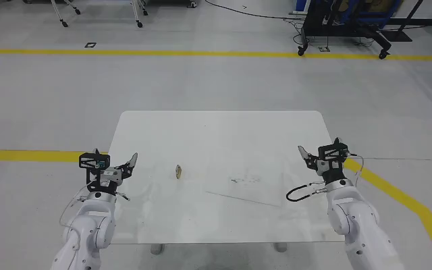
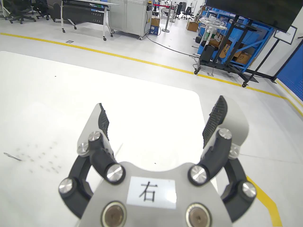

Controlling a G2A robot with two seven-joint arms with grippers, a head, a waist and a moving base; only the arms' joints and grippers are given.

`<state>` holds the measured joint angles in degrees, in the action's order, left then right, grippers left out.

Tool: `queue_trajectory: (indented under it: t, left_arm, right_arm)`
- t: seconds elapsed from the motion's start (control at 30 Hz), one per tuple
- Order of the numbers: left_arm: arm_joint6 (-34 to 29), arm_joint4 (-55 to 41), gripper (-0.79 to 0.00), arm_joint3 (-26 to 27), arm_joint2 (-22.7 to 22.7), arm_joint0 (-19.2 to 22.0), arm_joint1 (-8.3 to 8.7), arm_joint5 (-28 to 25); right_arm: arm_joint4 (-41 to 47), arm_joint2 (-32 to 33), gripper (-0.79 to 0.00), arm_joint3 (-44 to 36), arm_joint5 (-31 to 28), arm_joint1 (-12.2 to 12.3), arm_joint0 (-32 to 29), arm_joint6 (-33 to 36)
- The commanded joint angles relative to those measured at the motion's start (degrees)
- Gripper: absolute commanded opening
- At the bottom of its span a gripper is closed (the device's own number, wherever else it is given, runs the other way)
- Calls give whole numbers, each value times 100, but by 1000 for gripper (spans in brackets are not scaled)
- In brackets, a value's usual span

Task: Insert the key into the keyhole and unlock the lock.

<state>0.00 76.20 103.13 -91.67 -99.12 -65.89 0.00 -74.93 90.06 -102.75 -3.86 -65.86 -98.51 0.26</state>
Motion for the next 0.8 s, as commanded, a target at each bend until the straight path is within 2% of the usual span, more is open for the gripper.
queue_trajectory:
  t: [0.0,0.1,0.2,0.37,0.5,0.63,0.73,0.77]
  left_arm:
    - [0,0,0,0,0,0,0,0]
    - [0,0,0,0,0,0,0,0]
    - [0,0,0,0,0,0,0,0]
    - [0,0,0,0,0,0,0,0]
    - [0,0,0,0,0,0,0,0]
    - [0,0,0,0,0,0,0,0]
    - [0,0,0,0,0,0,0,0]
    - [0,0,0,0,0,0,0,0]
  right_arm:
    - [-39,-91,0,138,-832,27,139,97]
    - [-112,-457,0,262,-1547,30,405,208]
    - [-214,-794,0,468,-1999,19,701,316]
    - [86,-1309,0,1081,-3646,29,1359,637]
    - [48,-1733,0,1638,-4695,26,1936,878]
    - [-145,-2177,0,2099,-5088,-17,2429,1103]
    - [-256,-2424,-209,2372,-5049,-60,2709,1158]
    - [-359,-2508,-308,2440,-4910,-78,2790,1220]
